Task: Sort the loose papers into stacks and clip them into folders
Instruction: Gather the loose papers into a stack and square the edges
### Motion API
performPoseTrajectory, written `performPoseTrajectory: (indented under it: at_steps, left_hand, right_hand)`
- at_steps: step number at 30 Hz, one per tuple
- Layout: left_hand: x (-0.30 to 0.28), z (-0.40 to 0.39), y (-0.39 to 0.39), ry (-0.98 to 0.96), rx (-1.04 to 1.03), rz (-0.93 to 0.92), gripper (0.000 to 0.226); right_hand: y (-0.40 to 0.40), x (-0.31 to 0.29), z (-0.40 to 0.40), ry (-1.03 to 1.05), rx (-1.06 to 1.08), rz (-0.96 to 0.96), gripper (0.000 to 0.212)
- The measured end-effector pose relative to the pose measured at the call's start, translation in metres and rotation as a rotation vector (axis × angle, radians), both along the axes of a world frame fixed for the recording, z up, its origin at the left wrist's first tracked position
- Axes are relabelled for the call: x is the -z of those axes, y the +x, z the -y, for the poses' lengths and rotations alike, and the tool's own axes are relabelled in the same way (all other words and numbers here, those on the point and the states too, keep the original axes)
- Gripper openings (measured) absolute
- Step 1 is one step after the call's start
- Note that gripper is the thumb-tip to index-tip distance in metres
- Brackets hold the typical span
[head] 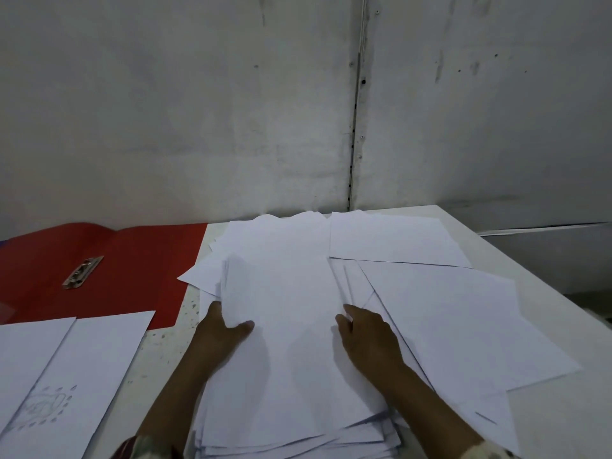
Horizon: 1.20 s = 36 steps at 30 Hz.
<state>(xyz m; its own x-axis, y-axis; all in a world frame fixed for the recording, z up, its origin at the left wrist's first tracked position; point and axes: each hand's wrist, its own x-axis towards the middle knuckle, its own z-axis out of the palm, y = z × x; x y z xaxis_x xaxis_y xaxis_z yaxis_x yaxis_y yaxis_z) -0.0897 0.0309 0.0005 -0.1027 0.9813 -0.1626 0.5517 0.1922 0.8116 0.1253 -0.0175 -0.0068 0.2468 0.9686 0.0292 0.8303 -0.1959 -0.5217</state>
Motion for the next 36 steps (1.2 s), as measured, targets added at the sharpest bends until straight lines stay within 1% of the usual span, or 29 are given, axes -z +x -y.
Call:
performPoseTrajectory:
  at_steps: [2, 6, 8, 10, 15, 18, 23, 27, 29, 31, 33, 34, 36]
  left_hand:
    - [-0.002, -0.001, 0.001, 0.012, 0.001, -0.027, 0.054]
    - [-0.005, -0.010, 0.003, 0.046, 0.016, -0.045, 0.052]
    - [-0.008, -0.016, 0.004, 0.060, 0.016, -0.064, 0.051]
    - [-0.010, -0.022, 0.005, 0.058, 0.015, -0.082, 0.050]
    - [-0.005, -0.032, 0.008, 0.028, 0.021, -0.125, 0.049]
    - [0.001, -0.036, 0.006, -0.004, 0.039, -0.134, 0.050]
    - [0.005, -0.045, 0.008, -0.033, 0.084, -0.137, 0.050]
    - [0.007, -0.046, 0.009, -0.043, 0.082, -0.144, 0.049]
    - [0.008, -0.046, 0.008, -0.046, 0.079, -0.133, 0.049]
    - [0.008, -0.046, 0.007, -0.048, 0.077, -0.129, 0.050]
    - [0.008, -0.046, 0.007, -0.049, 0.074, -0.132, 0.049]
    - [0.008, -0.045, 0.007, -0.050, 0.073, -0.135, 0.049]
    - [0.007, -0.045, 0.008, -0.049, 0.071, -0.137, 0.049]
  right_hand:
    - [0.003, -0.003, -0.002, -0.001, -0.006, 0.040, 0.031]
    - [0.024, -0.007, -0.019, 0.090, 0.115, -0.118, 0.033]
    - [0.038, -0.005, -0.031, 0.112, 0.149, -0.134, 0.037]
    - [0.052, -0.005, -0.045, 0.077, 0.195, -0.114, 0.042]
    - [0.085, -0.001, -0.074, -0.092, 0.336, -0.013, 0.061]
    - [0.096, 0.004, -0.087, -0.120, 0.339, -0.011, 0.069]
    - [0.102, 0.010, -0.111, -0.161, 0.283, -0.026, 0.069]
    - [0.110, 0.013, -0.128, -0.169, 0.264, -0.150, 0.068]
    - [0.114, 0.015, -0.136, -0.167, 0.294, -0.162, 0.067]
    - [0.114, 0.015, -0.140, -0.141, 0.321, -0.162, 0.064]
    - [0.112, 0.014, -0.138, -0.059, 0.359, -0.212, 0.060]
    - [0.112, 0.014, -0.135, 0.012, 0.389, -0.268, 0.060]
    - [0.111, 0.012, -0.129, 0.191, 0.447, -0.440, 0.060]
